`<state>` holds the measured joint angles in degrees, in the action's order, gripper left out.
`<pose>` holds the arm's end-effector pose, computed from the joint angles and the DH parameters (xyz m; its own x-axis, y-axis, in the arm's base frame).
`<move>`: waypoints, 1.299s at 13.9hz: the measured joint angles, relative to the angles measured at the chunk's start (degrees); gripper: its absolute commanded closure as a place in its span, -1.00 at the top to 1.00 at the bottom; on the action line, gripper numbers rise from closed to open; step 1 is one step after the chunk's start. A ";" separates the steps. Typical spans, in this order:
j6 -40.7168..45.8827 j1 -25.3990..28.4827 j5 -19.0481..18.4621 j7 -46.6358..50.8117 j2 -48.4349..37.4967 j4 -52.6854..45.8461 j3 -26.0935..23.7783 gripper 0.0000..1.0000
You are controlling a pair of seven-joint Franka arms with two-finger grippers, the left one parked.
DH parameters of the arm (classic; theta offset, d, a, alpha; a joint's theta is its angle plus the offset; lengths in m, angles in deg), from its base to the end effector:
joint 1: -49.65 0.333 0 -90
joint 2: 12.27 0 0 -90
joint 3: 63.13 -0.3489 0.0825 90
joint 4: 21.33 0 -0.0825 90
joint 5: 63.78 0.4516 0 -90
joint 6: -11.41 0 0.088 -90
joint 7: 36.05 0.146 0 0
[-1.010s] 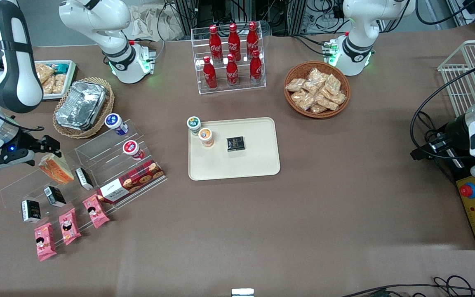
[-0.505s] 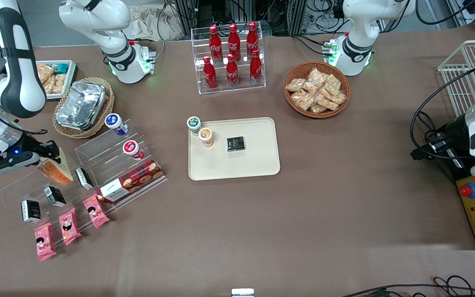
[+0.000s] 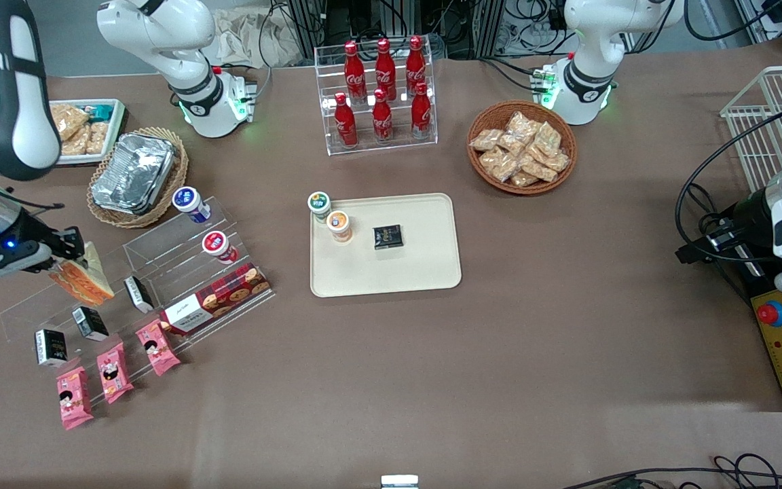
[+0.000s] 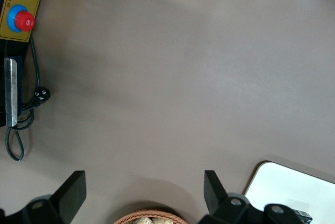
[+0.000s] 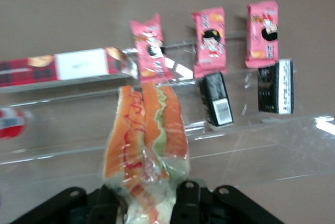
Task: Place sandwich on tray
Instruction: 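Close the right gripper on the wrapped sandwich and lift it, then carry the sandwich with the right gripper over to the beige tray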
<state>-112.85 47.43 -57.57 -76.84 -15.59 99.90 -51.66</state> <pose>0.5882 -0.1361 0.4120 0.9045 0.3992 0.1500 0.4054 -0.9141 -0.0119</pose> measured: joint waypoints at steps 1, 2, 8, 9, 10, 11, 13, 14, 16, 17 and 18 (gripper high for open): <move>4.16 0.20 0.00 0.02 -0.83 -2.54 -0.78 -1.00; 7.87 0.28 0.00 0.06 -1.41 -4.92 -1.74 -1.00; 18.47 0.63 -0.25 0.06 -2.93 -11.21 -16.57 -1.00; 18.48 0.73 -0.29 0.12 -3.11 -11.23 -20.54 -1.00; 18.43 0.86 -0.33 0.50 -3.18 -11.23 -24.64 -1.00; 18.07 1.02 -0.35 1.46 -3.09 -11.22 -28.48 -1.00; 15.68 1.22 -0.38 2.80 -2.13 -11.07 -35.09 -1.00; 13.58 1.25 -0.39 2.99 -1.11 -10.75 -37.78 -1.00; 8.47 1.31 -1.12 2.99 2.34 -10.00 -41.92 -1.00; 5.74 1.48 -2.82 2.93 4.63 -9.85 -43.45 -1.00; 3.02 2.17 -4.90 2.92 7.24 -9.82 -44.54 -1.00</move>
<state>-109.84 49.61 -62.47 -73.92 -8.34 90.08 -96.20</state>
